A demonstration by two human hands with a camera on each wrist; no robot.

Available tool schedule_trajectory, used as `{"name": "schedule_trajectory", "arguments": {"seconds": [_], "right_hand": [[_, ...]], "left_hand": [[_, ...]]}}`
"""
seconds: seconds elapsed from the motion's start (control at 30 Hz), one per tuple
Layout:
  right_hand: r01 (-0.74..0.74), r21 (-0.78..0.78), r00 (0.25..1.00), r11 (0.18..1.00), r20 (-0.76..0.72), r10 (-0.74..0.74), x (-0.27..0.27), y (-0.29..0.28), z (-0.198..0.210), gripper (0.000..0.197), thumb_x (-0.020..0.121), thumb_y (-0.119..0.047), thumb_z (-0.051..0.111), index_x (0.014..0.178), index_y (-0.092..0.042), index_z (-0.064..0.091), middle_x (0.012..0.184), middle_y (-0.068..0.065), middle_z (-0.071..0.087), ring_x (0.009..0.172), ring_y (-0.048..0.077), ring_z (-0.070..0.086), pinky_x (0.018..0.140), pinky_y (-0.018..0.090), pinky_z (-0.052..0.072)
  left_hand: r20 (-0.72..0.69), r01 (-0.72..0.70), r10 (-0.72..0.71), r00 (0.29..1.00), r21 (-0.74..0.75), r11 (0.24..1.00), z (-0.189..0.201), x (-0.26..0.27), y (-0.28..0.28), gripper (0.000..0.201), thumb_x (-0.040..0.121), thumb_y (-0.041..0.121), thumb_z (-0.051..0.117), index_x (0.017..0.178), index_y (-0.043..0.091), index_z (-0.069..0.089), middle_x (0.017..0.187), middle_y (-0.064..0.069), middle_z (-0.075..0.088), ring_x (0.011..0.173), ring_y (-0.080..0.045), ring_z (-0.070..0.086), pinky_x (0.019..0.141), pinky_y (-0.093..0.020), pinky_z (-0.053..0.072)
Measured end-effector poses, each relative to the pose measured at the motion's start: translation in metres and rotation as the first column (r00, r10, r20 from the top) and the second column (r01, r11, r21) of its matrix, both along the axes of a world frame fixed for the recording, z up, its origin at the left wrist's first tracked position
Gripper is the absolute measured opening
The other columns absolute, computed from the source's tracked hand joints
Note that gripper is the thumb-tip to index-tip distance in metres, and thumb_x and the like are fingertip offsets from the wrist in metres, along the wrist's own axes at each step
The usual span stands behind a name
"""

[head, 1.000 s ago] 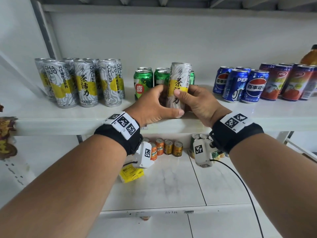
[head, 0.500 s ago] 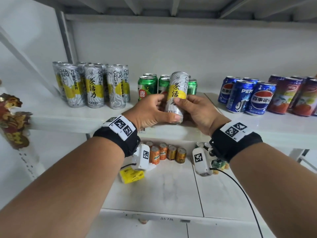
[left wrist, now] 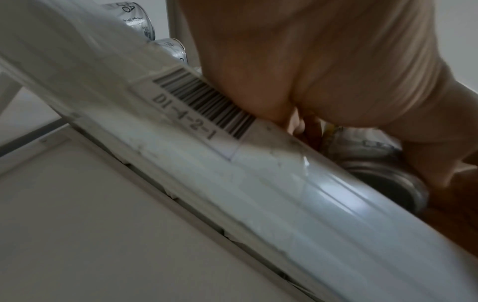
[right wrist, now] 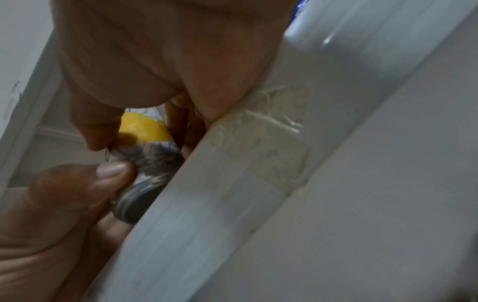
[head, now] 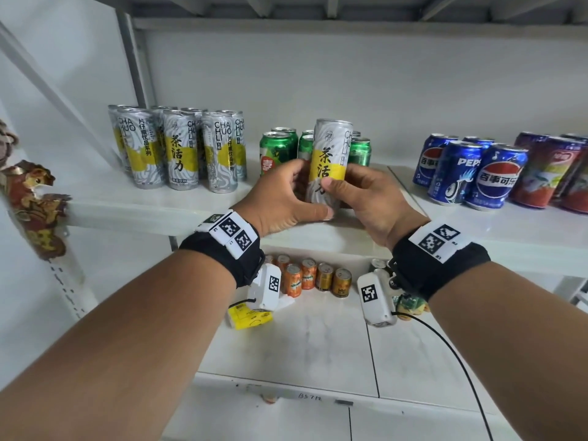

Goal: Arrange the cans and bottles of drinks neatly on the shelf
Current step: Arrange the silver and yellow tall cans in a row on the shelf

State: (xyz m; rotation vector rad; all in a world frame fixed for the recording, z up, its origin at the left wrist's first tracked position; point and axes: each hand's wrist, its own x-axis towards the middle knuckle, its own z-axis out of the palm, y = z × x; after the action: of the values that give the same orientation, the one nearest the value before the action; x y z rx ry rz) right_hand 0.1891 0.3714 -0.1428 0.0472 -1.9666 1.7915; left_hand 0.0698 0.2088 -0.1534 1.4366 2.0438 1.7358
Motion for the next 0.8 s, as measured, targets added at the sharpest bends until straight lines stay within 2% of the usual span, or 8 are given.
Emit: {"name": "schedule_trajectory", "arguments": {"seconds": [0.13, 0.23, 0.3, 0.43, 0.53, 0.63, 0.73, 0.8], "right_hand": [[-0.015, 0.013, 0.995, 1.000, -0.094, 0.016, 0.002, 0.002, -0.003, 0.030, 0.092, -0.021, 0.080, 0.120, -0.010, 0.075, 0.115, 0.012, 0.078, 0.106, 0.035, 0.076, 0.087, 0.052, 0.063], [-0.024, 0.075, 0.981, 0.997, -0.192, 0.038, 0.003, 0.000, -0.005, 0.033, 0.088, -0.016, 0.083, 0.119, -0.008, 0.076, 0.116, 0.011, 0.079, 0.110, 0.033, 0.074, 0.091, 0.040, 0.062], [-0.016, 0.138, 0.974, 0.990, -0.223, 0.047, 0.003, -0.001, -0.007, 0.039, 0.085, -0.014, 0.086, 0.121, -0.006, 0.075, 0.117, 0.008, 0.079, 0.113, 0.028, 0.074, 0.095, 0.035, 0.060], [-0.015, 0.209, 0.980, 0.978, -0.190, 0.056, 0.002, 0.000, -0.007, 0.052, 0.079, -0.023, 0.092, 0.125, -0.008, 0.071, 0.121, 0.007, 0.077, 0.117, 0.027, 0.072, 0.104, 0.048, 0.056], [-0.018, 0.202, 0.982, 0.979, -0.178, 0.055, 0.002, 0.001, -0.007, 0.059, 0.076, -0.029, 0.094, 0.126, -0.010, 0.071, 0.121, 0.007, 0.077, 0.118, 0.027, 0.072, 0.106, 0.051, 0.055], [-0.019, 0.186, 0.983, 0.982, -0.178, 0.053, 0.002, 0.000, -0.008, 0.062, 0.073, -0.035, 0.095, 0.125, -0.011, 0.071, 0.121, 0.006, 0.077, 0.117, 0.026, 0.072, 0.105, 0.048, 0.056], [-0.023, 0.136, 0.984, 0.990, -0.169, 0.046, 0.004, -0.003, -0.006, 0.065, 0.070, -0.039, 0.096, 0.124, -0.011, 0.072, 0.120, 0.007, 0.077, 0.117, 0.028, 0.072, 0.104, 0.045, 0.057], [-0.001, 0.110, 0.984, 0.994, -0.179, 0.021, 0.005, -0.005, -0.005, 0.056, 0.075, -0.034, 0.093, 0.122, -0.009, 0.073, 0.119, 0.008, 0.078, 0.116, 0.030, 0.072, 0.103, 0.046, 0.057]], "left_hand": [[-0.110, -0.043, 0.045, 0.993, 0.018, 0.999, -0.002, 0.000, 0.000, 0.079, 0.067, 0.032, 0.101, 0.136, 0.026, 0.061, 0.125, 0.008, 0.076, 0.115, -0.012, 0.074, 0.098, -0.043, 0.063], [-0.181, -0.100, 0.101, 0.978, 0.014, 0.995, -0.001, -0.002, 0.001, 0.076, 0.066, 0.033, 0.100, 0.131, 0.031, 0.060, 0.121, 0.010, 0.075, 0.111, -0.010, 0.074, 0.096, -0.038, 0.063], [-0.202, -0.105, 0.109, 0.973, 0.029, 0.994, -0.002, -0.005, 0.004, 0.079, 0.066, 0.024, 0.100, 0.133, 0.026, 0.060, 0.123, 0.008, 0.073, 0.113, -0.011, 0.072, 0.096, -0.034, 0.062], [-0.212, -0.095, 0.102, 0.972, 0.043, 0.995, -0.001, -0.007, 0.006, 0.084, 0.065, 0.011, 0.099, 0.139, 0.019, 0.059, 0.126, 0.007, 0.072, 0.116, -0.005, 0.070, 0.092, -0.021, 0.058], [-0.213, -0.077, 0.081, 0.974, 0.027, 0.997, -0.001, -0.008, 0.006, 0.084, 0.065, 0.010, 0.098, 0.139, 0.017, 0.060, 0.126, 0.004, 0.073, 0.116, -0.008, 0.070, 0.096, -0.030, 0.061], [-0.208, -0.076, 0.078, 0.975, 0.018, 0.997, 0.000, -0.005, 0.006, 0.083, 0.065, 0.013, 0.099, 0.138, 0.018, 0.060, 0.126, 0.005, 0.073, 0.117, -0.009, 0.070, 0.100, -0.035, 0.061], [-0.124, -0.072, 0.076, 0.989, 0.033, 0.997, 0.003, 0.001, 0.001, 0.077, 0.065, 0.023, 0.101, 0.132, 0.024, 0.063, 0.122, 0.008, 0.075, 0.115, -0.007, 0.071, 0.099, -0.028, 0.059], [-0.068, -0.088, 0.089, 0.994, 0.019, 0.996, 0.006, 0.008, -0.002, 0.069, 0.065, 0.033, 0.099, 0.125, 0.030, 0.065, 0.118, 0.013, 0.076, 0.110, -0.005, 0.072, 0.094, -0.024, 0.060]]}}
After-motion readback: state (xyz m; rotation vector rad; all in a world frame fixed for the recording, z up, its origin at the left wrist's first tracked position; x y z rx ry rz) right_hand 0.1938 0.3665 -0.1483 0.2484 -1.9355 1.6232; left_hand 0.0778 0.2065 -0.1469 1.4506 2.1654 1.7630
